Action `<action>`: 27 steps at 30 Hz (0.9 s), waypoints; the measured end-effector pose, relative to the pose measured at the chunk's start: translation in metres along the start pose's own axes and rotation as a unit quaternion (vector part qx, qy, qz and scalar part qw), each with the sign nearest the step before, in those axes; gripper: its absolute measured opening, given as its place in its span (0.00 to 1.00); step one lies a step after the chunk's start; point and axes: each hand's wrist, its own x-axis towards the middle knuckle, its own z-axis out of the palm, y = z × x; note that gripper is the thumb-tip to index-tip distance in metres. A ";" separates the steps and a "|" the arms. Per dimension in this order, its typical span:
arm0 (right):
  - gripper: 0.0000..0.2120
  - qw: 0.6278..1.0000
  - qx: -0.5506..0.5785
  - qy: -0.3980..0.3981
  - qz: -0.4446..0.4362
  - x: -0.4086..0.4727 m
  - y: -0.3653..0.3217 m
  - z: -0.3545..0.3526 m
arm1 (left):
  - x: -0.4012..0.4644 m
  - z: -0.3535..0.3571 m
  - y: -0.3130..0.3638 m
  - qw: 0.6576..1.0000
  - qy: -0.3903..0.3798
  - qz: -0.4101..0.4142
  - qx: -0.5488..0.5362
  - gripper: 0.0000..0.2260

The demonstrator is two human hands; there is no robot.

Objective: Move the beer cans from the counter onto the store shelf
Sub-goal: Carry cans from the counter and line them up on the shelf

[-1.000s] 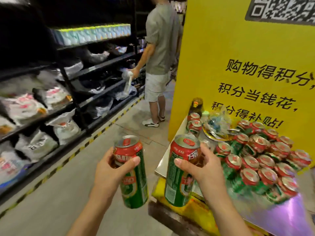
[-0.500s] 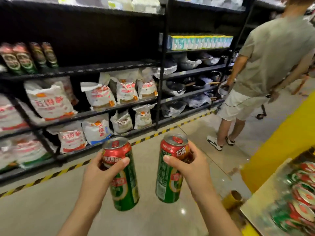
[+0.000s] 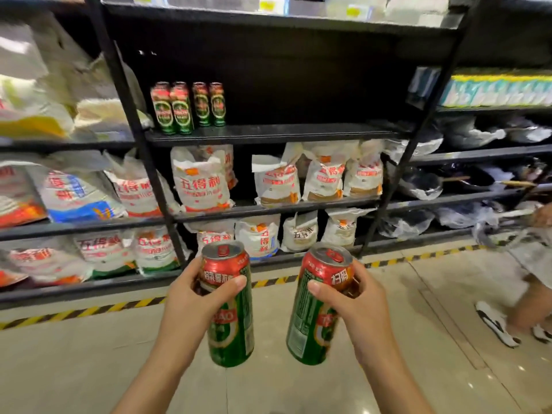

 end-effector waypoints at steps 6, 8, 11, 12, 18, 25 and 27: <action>0.33 1.000 -0.026 -0.010 0.008 0.108 0.006 0.025 | 0.103 0.023 0.006 1.000 0.015 0.000 0.000 0.12; 0.32 0.999 -0.028 -0.015 0.005 0.148 0.006 0.034 | 0.139 0.032 0.009 1.000 0.020 -0.002 0.001 0.12; 0.34 0.999 -0.038 -0.033 0.008 0.207 0.004 0.048 | 0.189 0.040 0.013 0.999 0.042 -0.010 -0.009 0.13; 0.34 0.998 -0.039 -0.039 0.005 0.226 0.002 0.054 | 0.204 0.041 0.015 0.999 0.049 -0.012 -0.011 0.13; 0.31 0.995 -0.027 -0.094 0.000 0.322 -0.011 0.102 | 0.285 0.026 0.014 0.994 0.106 -0.032 -0.021 0.12; 0.30 0.990 -0.015 -0.138 0.002 0.414 -0.012 0.181 | 0.387 -0.019 0.004 0.990 0.136 -0.031 -0.019 0.12; 0.28 0.990 -0.012 -0.140 0.001 0.442 -0.011 0.210 | 0.425 -0.032 0.004 0.991 0.132 -0.027 -0.020 0.12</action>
